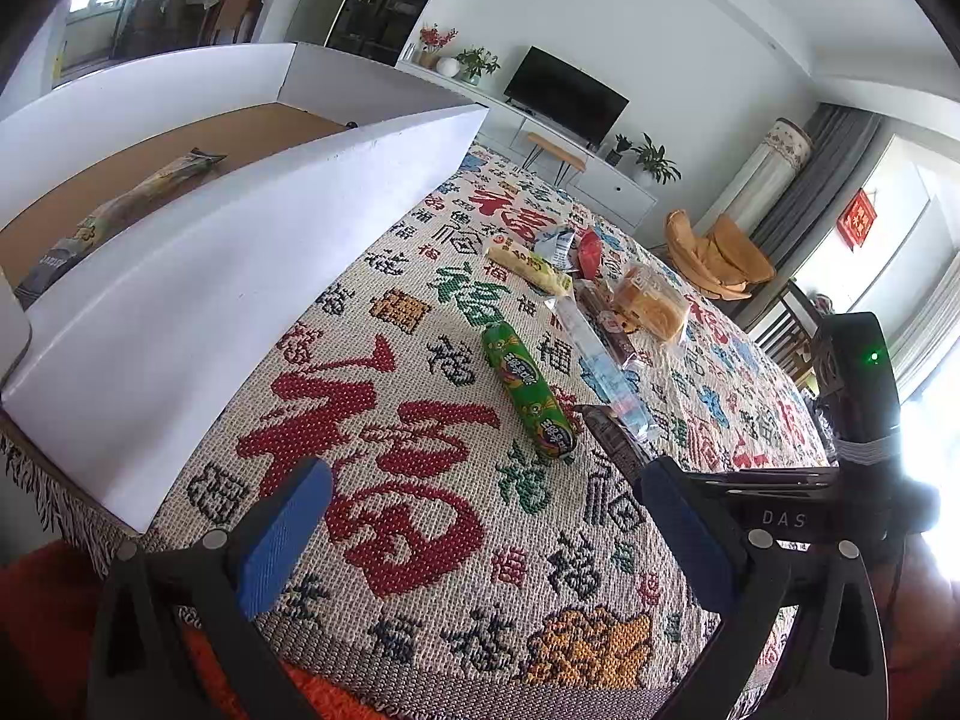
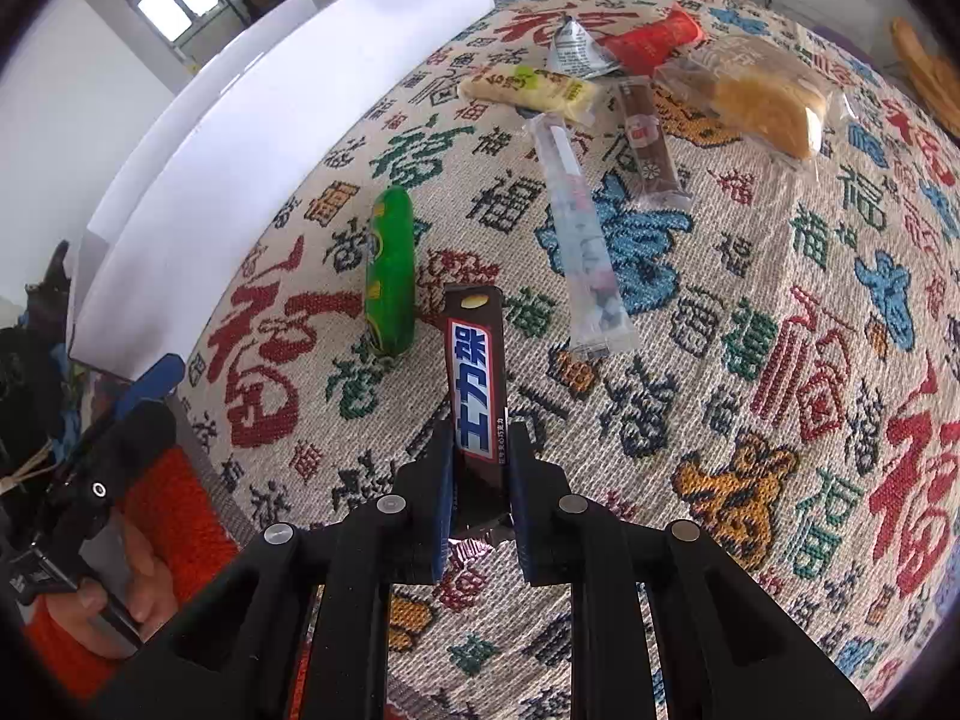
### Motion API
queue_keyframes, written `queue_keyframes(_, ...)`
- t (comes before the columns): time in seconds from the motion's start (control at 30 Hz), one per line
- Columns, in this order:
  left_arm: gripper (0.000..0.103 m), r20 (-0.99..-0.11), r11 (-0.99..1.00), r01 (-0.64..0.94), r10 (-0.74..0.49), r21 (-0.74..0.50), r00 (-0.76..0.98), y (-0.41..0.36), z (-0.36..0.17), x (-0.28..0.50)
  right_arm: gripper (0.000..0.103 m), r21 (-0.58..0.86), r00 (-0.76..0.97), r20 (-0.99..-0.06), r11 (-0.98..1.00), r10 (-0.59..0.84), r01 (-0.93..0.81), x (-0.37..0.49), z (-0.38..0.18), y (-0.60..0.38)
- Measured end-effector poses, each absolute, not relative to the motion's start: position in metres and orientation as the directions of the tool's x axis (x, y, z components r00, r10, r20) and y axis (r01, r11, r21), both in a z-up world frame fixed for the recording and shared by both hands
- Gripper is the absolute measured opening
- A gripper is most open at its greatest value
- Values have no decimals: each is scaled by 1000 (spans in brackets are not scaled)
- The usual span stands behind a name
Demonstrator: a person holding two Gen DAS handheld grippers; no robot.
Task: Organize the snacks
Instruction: 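Grasp the brown chocolate bar with the right gripper and lift it, then carry the chocolate bar with the right gripper toward the white box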
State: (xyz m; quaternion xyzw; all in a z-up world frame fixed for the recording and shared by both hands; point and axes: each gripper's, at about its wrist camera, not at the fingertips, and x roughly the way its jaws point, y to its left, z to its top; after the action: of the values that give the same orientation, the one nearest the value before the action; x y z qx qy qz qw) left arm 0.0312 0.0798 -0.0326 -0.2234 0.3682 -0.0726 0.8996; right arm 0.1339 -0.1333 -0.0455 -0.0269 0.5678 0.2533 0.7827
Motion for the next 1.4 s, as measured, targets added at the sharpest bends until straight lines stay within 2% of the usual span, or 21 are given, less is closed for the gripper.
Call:
queue_keyframes(0.13, 102, -629, 889, -34, -295, -456, 719, 80, -32, 31, 18, 193, 243, -913, 871, 328, -451, 132, -48, -126)
queue_keyframes(0.3, 102, -630, 889, -33, -298, -458, 718, 80, -33, 31, 18, 200, 254, -907, 873, 337, -445, 131, -44, -128)
queue_keyframes(0.7, 102, -628, 886, -36, -298, -462, 718, 81, -33, 30, 18, 385, 252, -838, 852, 484, -354, 126, -23, -168)
queue_keyframes(0.93, 102, -636, 888, -36, -300, -459, 711, 80, -34, 32, 18, 456, 311, -792, 848, 525, -270, 120, -11, -211)
queue_keyframes(1.03, 102, -637, 888, -40, -297, -459, 712, 81, -34, 32, 18, 428, 377, -791, 877, 481, -221, 121, -10, -238)
queue_keyframes(1.17, 102, -639, 888, -42, -295, -457, 711, 81, -34, 32, 18, 220, 499, -824, 964, 267, -151, 126, -17, -270)
queue_keyframes(1.23, 102, -640, 889, -41, -295, -455, 709, 80, -34, 31, 18, 162, 517, -833, 981, 196, -111, 131, -29, -284)
queue_keyframes(1.4, 102, -644, 890, -42, -296, -455, 706, 81, -35, 32, 18, 137, 509, -846, 987, 158, -79, 134, -56, -304)
